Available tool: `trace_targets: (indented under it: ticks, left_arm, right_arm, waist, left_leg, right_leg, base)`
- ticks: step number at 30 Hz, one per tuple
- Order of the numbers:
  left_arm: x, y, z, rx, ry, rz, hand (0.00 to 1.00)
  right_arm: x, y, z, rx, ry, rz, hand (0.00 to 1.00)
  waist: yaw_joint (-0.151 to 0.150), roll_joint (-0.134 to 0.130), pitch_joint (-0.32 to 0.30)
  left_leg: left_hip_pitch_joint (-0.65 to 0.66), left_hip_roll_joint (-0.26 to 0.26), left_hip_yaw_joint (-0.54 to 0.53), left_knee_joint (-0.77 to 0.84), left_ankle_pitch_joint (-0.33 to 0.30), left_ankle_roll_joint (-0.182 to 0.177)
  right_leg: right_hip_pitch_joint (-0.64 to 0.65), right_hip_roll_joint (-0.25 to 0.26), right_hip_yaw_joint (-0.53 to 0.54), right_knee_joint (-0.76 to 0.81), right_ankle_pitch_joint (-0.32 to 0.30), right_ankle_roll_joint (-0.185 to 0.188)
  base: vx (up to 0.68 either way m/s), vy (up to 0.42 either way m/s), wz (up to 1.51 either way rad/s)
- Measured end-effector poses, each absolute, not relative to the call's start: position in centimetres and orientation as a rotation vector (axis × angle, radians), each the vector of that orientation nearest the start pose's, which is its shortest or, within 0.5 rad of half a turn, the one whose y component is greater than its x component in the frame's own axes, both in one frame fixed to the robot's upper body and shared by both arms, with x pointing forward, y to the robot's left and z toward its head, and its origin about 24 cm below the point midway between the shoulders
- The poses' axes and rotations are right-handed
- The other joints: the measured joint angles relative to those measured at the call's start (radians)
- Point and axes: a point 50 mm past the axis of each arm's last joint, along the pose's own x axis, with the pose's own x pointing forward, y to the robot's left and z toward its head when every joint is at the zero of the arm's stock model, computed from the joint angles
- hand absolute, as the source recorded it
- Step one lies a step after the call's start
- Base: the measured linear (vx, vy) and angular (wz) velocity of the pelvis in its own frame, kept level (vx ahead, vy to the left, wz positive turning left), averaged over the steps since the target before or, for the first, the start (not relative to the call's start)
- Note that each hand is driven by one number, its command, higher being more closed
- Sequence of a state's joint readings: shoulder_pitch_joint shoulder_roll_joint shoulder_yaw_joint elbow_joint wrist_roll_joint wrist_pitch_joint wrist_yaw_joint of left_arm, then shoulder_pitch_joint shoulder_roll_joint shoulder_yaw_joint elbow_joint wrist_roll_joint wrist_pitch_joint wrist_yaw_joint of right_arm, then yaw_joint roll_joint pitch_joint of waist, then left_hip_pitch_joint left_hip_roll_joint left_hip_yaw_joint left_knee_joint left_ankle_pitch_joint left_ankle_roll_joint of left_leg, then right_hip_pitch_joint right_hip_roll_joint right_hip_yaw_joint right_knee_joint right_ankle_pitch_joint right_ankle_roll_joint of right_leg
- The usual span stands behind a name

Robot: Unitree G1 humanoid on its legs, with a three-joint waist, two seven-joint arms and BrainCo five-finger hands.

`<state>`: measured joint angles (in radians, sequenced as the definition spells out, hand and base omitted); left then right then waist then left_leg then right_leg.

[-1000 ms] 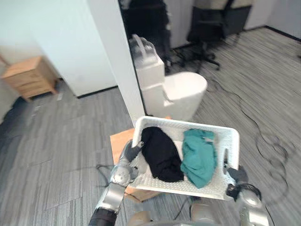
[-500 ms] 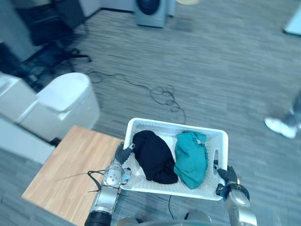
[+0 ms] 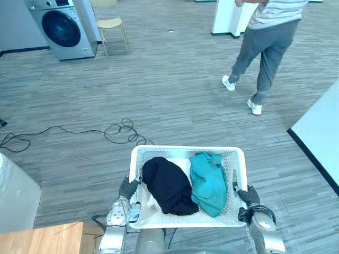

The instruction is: Pick up the laundry basket with both hands and put the clothes into the washing machine.

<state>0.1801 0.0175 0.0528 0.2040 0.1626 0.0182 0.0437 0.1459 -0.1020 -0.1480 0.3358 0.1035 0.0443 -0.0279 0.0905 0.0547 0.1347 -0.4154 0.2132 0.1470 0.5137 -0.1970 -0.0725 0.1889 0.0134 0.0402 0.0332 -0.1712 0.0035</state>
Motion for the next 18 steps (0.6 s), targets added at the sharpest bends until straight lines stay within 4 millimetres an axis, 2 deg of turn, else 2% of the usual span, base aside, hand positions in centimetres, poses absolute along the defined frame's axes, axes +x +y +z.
trace_targets:
  ticks: [1,2,3,4,6,7,8,9,10,11,12,13,14,15,16,17,18]
  left_arm:
    - [19.6,17.8,-4.5,0.173,0.400,0.117,1.00]
    - [19.7,17.7,-4.4,0.172,0.397,0.117,1.00]
    - [19.9,17.6,-4.2,0.165,0.387,0.118,1.00]
    - [19.9,17.7,-3.9,0.158,0.370,0.131,1.00]
    - [19.6,18.2,-4.0,0.144,0.380,0.153,1.00]
    - [19.0,18.7,-4.1,0.148,0.392,0.172,1.00]
    - [18.6,19.2,-4.2,0.162,0.401,0.182,1.00]
    - [18.5,19.5,-4.2,0.175,0.403,0.183,1.00]
    - [18.0,20.0,-4.0,0.196,0.408,0.189,1.00]
    - [17.5,20.2,-3.8,0.201,0.402,0.197,1.00]
    - [17.3,20.3,-3.2,0.209,0.378,0.202,1.00]
    - [17.5,20.3,-2.9,0.211,0.365,0.200,1.00]
    - [17.8,20.2,-2.4,0.210,0.341,0.196,1.00]
    - [18.1,20.1,-2.0,0.209,0.322,0.191,1.00]
    - [18.3,19.9,-1.9,0.208,0.315,0.184,1.00]
    - [18.7,19.7,-1.7,0.206,0.301,0.175,1.00]
    - [19.0,19.6,-1.5,0.206,0.291,0.170,1.00]
  right_arm:
    - [18.8,-22.2,-6.2,0.012,0.502,-0.251,1.00]
    - [19.0,-22.1,-6.1,0.010,0.495,-0.248,1.00]
    - [19.3,-22.1,-5.9,0.010,0.486,-0.244,1.00]
    - [20.1,-21.9,-5.6,0.007,0.467,-0.231,1.00]
    - [20.8,-21.6,-5.9,0.012,0.482,-0.209,1.00]
    - [20.8,-21.0,-6.3,0.015,0.498,-0.189,1.00]
    - [20.8,-20.7,-6.4,0.015,0.504,-0.178,1.00]
    - [20.5,-20.4,-6.7,0.027,0.514,-0.178,1.00]
    - [20.0,-19.7,-7.1,0.048,0.530,-0.172,1.00]
    - [19.8,-19.5,-7.2,0.057,0.533,-0.167,1.00]
    - [19.8,-19.3,-7.0,0.064,0.522,-0.166,1.00]
    - [19.7,-19.3,-6.8,0.066,0.511,-0.169,1.00]
    - [19.7,-19.2,-6.3,0.082,0.485,-0.181,1.00]
    - [19.6,-19.3,-5.9,0.087,0.463,-0.194,1.00]
    - [19.5,-19.5,-5.7,0.088,0.454,-0.202,1.00]
    - [19.3,-19.7,-5.4,0.093,0.440,-0.219,1.00]
    - [19.3,-19.8,-5.3,0.093,0.432,-0.225,1.00]
  waist:
    - [-0.001,-0.010,0.002]
    - [-0.002,-0.027,-0.006]
    - [-0.004,-0.040,-0.005]
    - [-0.006,-0.047,-0.003]
    - [0.008,-0.058,-0.002]
    - [0.008,-0.063,0.000]
    - [-0.001,-0.069,0.007]
    - [-0.003,-0.076,0.012]
    - [-0.010,-0.082,0.013]
    - [-0.015,-0.078,0.015]
    - [-0.022,-0.070,0.016]
    - [-0.023,-0.066,0.016]
    - [-0.029,-0.059,0.018]
    - [-0.049,-0.056,0.020]
    - [-0.053,-0.056,0.020]
    - [-0.054,-0.057,0.019]
    - [-0.052,-0.071,0.011]
  left_leg:
    - [0.000,-0.016,0.003,-0.033,0.063,-0.001]
    - [0.009,-0.071,0.018,-0.065,0.142,0.033]
    - [-0.004,-0.093,0.018,-0.045,0.131,0.054]
    - [-0.038,-0.114,0.019,0.022,0.083,0.122]
    - [-0.023,-0.139,0.045,0.069,0.008,0.150]
    - [0.024,-0.166,0.062,0.059,-0.027,0.164]
    - [0.094,-0.197,0.069,0.035,-0.053,0.177]
    - [0.139,-0.218,0.067,0.017,-0.065,0.183]
    - [0.224,-0.246,0.067,-0.025,-0.076,0.196]
    - [0.284,-0.256,0.068,-0.060,-0.081,0.204]
    - [0.353,-0.265,0.066,-0.119,-0.082,0.206]
    - [0.381,-0.268,0.061,-0.146,-0.082,0.206]
    - [0.438,-0.270,0.038,-0.191,-0.082,0.205]
    - [0.492,-0.268,0.005,-0.229,-0.087,0.196]
    - [0.514,-0.266,-0.013,-0.242,-0.091,0.188]
    - [0.561,-0.265,-0.026,-0.267,-0.106,0.164]
    - [0.589,-0.264,-0.039,-0.272,-0.129,0.156]
  right_leg:
    - [0.006,-0.019,-0.003,0.002,-0.019,0.009]
    - [0.013,-0.062,-0.003,0.005,-0.059,0.010]
    - [0.010,-0.080,-0.011,0.016,-0.077,0.007]
    - [-0.003,-0.100,-0.014,0.054,-0.104,0.015]
    - [-0.057,-0.131,-0.006,0.220,-0.118,0.055]
    - [-0.138,-0.159,-0.004,0.448,-0.104,0.129]
    - [-0.219,-0.178,0.014,0.721,-0.037,0.261]
    - [-0.257,-0.180,0.022,0.848,-0.006,0.270]
    - [-0.323,-0.183,0.024,1.048,0.009,0.261]
    - [-0.376,-0.176,0.006,1.130,0.007,0.238]
    - [-0.451,-0.165,-0.027,1.155,-0.014,0.197]
    - [-0.486,-0.161,-0.045,1.140,-0.028,0.173]
    - [-0.544,-0.151,-0.087,1.062,-0.052,0.137]
    - [-0.571,-0.153,-0.143,0.918,-0.060,0.120]
    - [-0.575,-0.157,-0.169,0.821,-0.057,0.116]
    - [-0.578,-0.159,-0.208,0.592,-0.034,0.093]
    - [-0.577,-0.155,-0.227,0.420,0.010,0.073]
  base:
    - [0.35,0.249,0.29]
    - [0.32,0.220,0.31]
    - [0.50,0.343,0.31]
    - [0.43,0.283,0.13]
    - [0.49,0.316,-0.04]
    - [0.56,0.347,0.07]
    - [0.49,0.278,0.18]
    - [0.53,0.233,0.28]
    - [0.53,0.197,0.12]
    - [0.61,0.211,0.03]
    - [0.50,0.157,-0.02]
    - [0.48,0.127,0.15]
    - [0.50,0.100,0.47]
    - [0.51,0.087,0.64]
    - [0.53,0.059,0.72]
    - [0.55,0.025,0.55]
    - [0.66,-0.008,0.61]
